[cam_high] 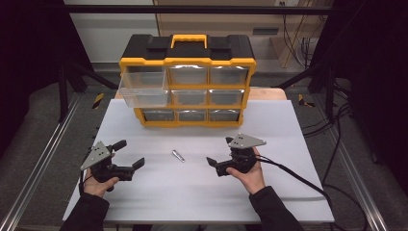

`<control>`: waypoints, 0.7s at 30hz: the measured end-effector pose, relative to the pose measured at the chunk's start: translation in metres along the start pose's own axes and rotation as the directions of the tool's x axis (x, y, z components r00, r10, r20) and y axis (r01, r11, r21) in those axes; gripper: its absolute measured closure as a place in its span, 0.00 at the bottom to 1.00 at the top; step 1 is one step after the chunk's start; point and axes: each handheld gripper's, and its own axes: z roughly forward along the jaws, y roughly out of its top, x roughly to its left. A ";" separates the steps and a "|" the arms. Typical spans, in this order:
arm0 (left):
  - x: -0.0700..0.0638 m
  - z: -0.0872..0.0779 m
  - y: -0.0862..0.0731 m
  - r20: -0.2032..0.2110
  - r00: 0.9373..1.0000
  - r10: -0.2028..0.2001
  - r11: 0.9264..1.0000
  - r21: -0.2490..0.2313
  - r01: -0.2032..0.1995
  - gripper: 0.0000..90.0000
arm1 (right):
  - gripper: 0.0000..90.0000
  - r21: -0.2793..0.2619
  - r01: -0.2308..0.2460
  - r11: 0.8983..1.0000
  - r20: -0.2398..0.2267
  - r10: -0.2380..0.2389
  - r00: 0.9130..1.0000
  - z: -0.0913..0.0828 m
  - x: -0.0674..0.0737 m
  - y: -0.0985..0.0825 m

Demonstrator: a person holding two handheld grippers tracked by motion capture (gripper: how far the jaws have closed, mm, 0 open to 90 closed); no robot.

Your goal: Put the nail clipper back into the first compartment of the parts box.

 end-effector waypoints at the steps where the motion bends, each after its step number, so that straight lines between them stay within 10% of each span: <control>1: 0.000 0.000 0.000 0.000 1.000 -0.001 1.000 -0.002 0.001 0.00 | 0.02 0.006 0.005 1.000 -0.002 -0.005 1.000 0.004 0.002 0.001; 21: -0.001 0.000 0.000 0.001 1.000 0.000 1.000 0.000 0.000 0.00 | 0.03 0.088 0.047 0.995 -0.021 -0.045 0.999 0.059 0.025 0.017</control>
